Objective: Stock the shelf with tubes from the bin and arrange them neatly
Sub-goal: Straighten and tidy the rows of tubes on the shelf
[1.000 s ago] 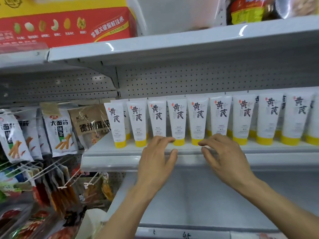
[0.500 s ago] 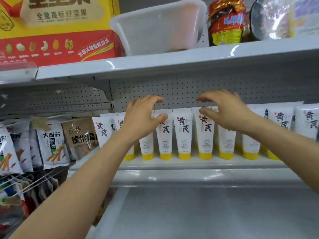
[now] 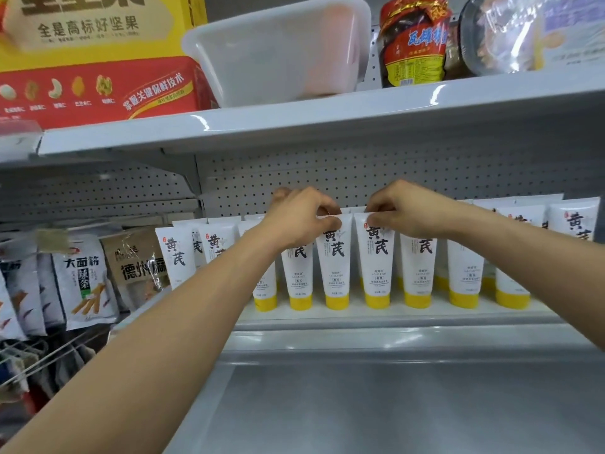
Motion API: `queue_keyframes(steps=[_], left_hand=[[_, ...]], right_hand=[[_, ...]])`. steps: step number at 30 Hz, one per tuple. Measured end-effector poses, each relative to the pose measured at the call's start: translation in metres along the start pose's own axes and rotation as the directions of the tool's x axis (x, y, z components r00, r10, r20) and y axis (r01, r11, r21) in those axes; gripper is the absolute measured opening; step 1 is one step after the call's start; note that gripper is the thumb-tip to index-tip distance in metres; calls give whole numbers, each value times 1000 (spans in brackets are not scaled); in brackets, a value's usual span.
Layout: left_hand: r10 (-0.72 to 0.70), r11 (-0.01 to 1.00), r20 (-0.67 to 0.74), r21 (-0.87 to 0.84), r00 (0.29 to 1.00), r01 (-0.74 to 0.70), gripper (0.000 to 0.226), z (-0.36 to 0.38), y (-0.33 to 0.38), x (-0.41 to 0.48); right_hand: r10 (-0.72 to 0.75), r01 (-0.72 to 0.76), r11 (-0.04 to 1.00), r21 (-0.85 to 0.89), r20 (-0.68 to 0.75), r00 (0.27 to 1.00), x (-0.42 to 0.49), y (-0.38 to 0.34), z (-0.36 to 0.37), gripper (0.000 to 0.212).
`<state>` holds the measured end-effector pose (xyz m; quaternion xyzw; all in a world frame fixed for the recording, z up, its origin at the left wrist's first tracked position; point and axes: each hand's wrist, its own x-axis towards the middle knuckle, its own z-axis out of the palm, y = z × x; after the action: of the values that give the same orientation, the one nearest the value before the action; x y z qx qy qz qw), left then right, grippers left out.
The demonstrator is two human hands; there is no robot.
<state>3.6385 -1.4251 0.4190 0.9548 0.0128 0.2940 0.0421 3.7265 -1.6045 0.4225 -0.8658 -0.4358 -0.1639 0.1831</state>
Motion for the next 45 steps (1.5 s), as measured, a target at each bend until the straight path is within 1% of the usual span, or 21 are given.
queue_keyframes(steps=[5,11,14,16,18,21,23,25,28,30,33,35,38,42,45], left_hand=[[4,1000,-39,-1,999,-4,22,5,0,6],[-3,1000,-17,-9,1000,3,17,6,-3,6],[-14,1000,18,0,1000,14,23,3,0,5],[-17,1000,8,-19,1000,17,31,0,3,3],[0,998,-85,-68,996,-6,36,0,8,-1],[35,981,-281,-176,959,-87,34,4,27,-15],[43,969,-369,-211,928,-129,30,12,45,-28],[47,960,-405,-235,913,-153,30,23,63,-41],[21,927,-372,-340,928,-157,32,40,84,-58],[4,903,-330,-404,944,-145,33,51,96,-67],[-5,878,-257,-464,966,-119,35,71,113,-75],[-7,864,-205,-494,979,-97,34,84,124,-75],[11,857,-135,-508,991,-79,37,99,136,-71],[49,870,-78,-487,996,-81,48,111,144,-64],[45,879,-79,-470,996,-77,49,117,147,-63]], right_hand=[[-13,13,1000,5,29,1000,1,0,-2,9],[-8,7,1000,17,33,999,1,2,-1,10],[10,-10,1000,23,8,1000,-3,4,-1,7],[16,-15,1000,21,-60,998,-9,5,-4,21],[2,1,1000,21,-184,983,-19,9,-8,26],[4,1,1000,15,-343,939,-45,17,-10,26],[-5,-3,1000,-21,-396,918,-66,22,-9,26],[-8,-22,998,-65,-425,905,-88,30,-8,27],[12,-46,997,-57,-484,875,-118,46,-8,29],[53,-57,998,8,-537,842,-137,60,-7,29],[170,-114,985,131,-581,796,-159,84,-4,31],[247,-176,968,179,-556,793,-170,97,-2,33],[297,-245,955,168,-511,807,-179,109,4,36],[320,-282,947,152,-489,811,-180,114,10,37],[321,-281,947,154,-490,811,-181,115,11,37]])
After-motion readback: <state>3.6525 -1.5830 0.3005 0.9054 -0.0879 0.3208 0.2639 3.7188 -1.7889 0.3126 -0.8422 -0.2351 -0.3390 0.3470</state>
